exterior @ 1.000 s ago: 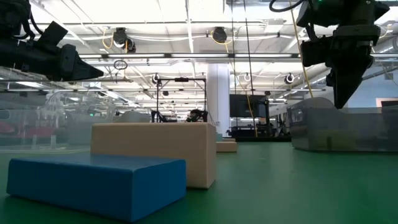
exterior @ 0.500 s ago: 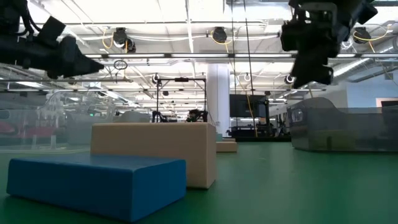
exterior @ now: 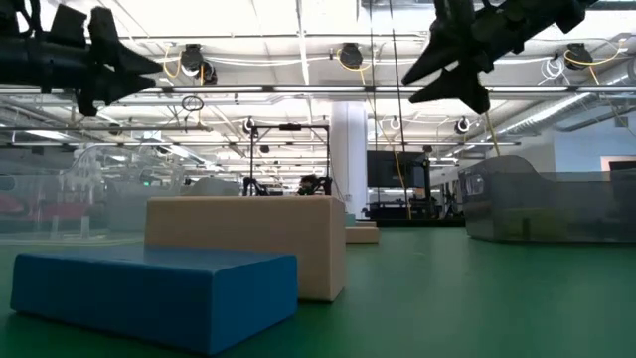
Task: Sort & place blocks by color
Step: Put the top left light blue block into the gray bin
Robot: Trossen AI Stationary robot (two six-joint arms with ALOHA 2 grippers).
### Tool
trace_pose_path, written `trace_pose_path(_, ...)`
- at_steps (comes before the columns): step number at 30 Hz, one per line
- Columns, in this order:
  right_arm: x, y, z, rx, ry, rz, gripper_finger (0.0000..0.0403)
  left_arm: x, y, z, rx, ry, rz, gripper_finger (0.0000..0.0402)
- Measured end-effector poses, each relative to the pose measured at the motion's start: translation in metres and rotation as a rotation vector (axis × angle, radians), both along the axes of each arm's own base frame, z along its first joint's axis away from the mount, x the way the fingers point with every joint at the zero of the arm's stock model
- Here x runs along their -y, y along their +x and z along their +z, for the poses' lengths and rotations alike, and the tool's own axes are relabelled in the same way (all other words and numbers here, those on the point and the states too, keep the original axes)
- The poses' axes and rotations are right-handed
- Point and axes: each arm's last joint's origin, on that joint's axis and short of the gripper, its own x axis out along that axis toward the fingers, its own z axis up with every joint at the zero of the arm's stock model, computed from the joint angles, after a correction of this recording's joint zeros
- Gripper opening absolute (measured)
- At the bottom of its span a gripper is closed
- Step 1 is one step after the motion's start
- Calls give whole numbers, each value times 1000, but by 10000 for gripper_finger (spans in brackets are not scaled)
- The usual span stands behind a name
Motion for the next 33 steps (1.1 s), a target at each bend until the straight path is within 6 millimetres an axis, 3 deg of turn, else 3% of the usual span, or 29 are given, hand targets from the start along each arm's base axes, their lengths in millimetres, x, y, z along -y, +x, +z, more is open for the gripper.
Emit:
trace_pose_path(8,6,1,5,41,-79,-150,148,1,-2,8,141,-36,-62,184)
trace_pose_path(12,12,3,12,120,-84,-178,170,2,-2,12,151,-26,-109,184)
trace_pose_path(21,28,13,22,229,-235,-192,224,3,3,46,87,15,-106,184)
trace_pose_path(28,47,42,11,102,-318,-192,226,1,11,85,-145,87,-10,184)
trace_pose_path(33,61,70,0,-11,-357,-172,226,0,9,112,-160,64,66,184)
